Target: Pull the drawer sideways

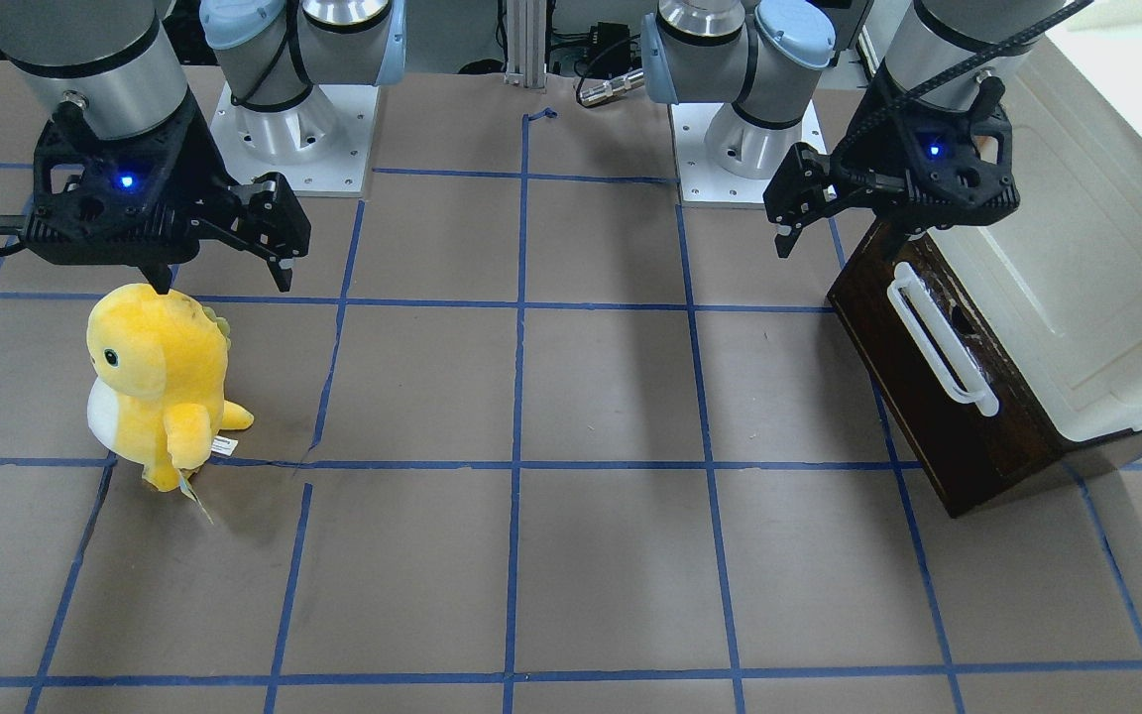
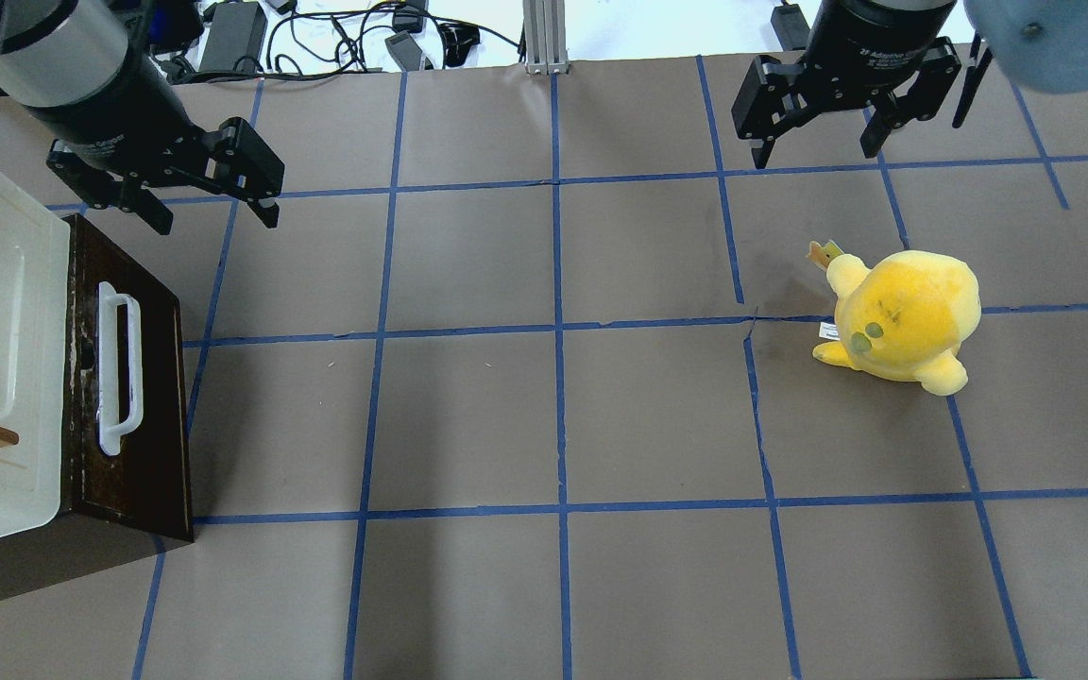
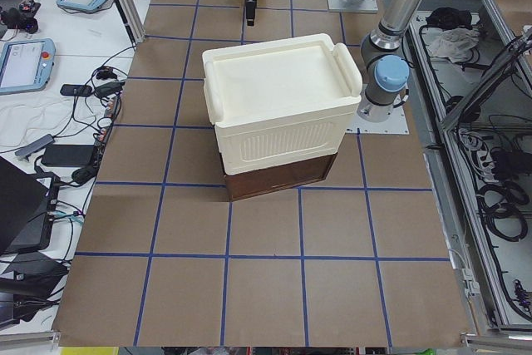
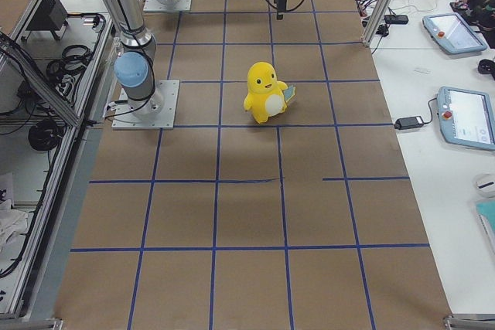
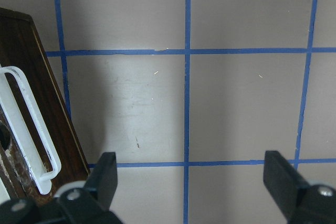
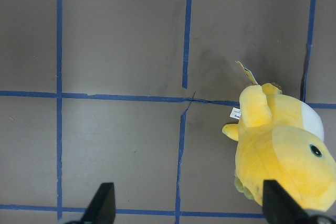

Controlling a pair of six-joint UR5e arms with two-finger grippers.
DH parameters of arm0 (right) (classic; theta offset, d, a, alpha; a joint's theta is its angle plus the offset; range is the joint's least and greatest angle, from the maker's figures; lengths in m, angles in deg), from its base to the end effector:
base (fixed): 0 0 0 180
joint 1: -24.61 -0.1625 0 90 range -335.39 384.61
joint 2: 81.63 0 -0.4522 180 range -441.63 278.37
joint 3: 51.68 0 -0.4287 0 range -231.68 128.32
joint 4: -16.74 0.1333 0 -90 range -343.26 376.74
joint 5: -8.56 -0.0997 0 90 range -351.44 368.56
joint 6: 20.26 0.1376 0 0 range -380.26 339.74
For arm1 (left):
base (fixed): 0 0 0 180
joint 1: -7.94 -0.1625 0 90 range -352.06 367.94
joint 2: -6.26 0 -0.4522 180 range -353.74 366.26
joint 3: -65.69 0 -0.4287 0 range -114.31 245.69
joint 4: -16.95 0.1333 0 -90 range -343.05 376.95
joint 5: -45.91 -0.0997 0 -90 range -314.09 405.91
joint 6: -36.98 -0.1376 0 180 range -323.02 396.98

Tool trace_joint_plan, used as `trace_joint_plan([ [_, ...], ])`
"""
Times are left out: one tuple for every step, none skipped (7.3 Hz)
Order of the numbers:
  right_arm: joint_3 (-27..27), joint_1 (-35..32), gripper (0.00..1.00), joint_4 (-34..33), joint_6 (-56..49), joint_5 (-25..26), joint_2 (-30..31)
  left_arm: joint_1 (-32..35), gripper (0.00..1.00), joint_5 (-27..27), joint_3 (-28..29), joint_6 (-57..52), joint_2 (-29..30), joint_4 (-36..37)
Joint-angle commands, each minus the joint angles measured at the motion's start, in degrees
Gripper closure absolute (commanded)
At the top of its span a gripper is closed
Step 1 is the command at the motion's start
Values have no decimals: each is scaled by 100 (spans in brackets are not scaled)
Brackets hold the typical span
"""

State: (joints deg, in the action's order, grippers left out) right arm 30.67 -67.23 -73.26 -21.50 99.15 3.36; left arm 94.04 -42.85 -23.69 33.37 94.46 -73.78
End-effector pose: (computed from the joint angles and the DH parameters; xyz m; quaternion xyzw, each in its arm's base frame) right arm 0.1502 -0.5691 0.4999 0.0267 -0.9994 0.0231 0.0050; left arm -0.1007 -0.5259 0.4980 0.0024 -0.9998 0.0154 0.0098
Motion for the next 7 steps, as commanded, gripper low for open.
trace_joint_plan([
  [0, 0, 0, 0, 0, -6, 0, 3, 0, -1, -9, 1, 5, 11],
  [0, 0, 0, 0, 0, 3, 0, 3, 0, 8, -9, 1, 5, 11],
  [0, 0, 0, 0, 0, -6, 0, 3, 0, 17, -18, -8, 5, 20],
  [0, 0, 0, 0, 0, -6, 0, 3, 0, 26, -18, 1, 5, 20],
  [0, 0, 0, 0, 0, -6, 0, 3, 0, 26, -10, 1, -21, 11],
  [0, 0, 0, 0, 0, 3, 0, 12, 0, 8, -18, 1, -39, 11],
  [0, 0, 0, 0, -9, -6, 0, 12, 0, 25, -18, 1, -48, 11],
])
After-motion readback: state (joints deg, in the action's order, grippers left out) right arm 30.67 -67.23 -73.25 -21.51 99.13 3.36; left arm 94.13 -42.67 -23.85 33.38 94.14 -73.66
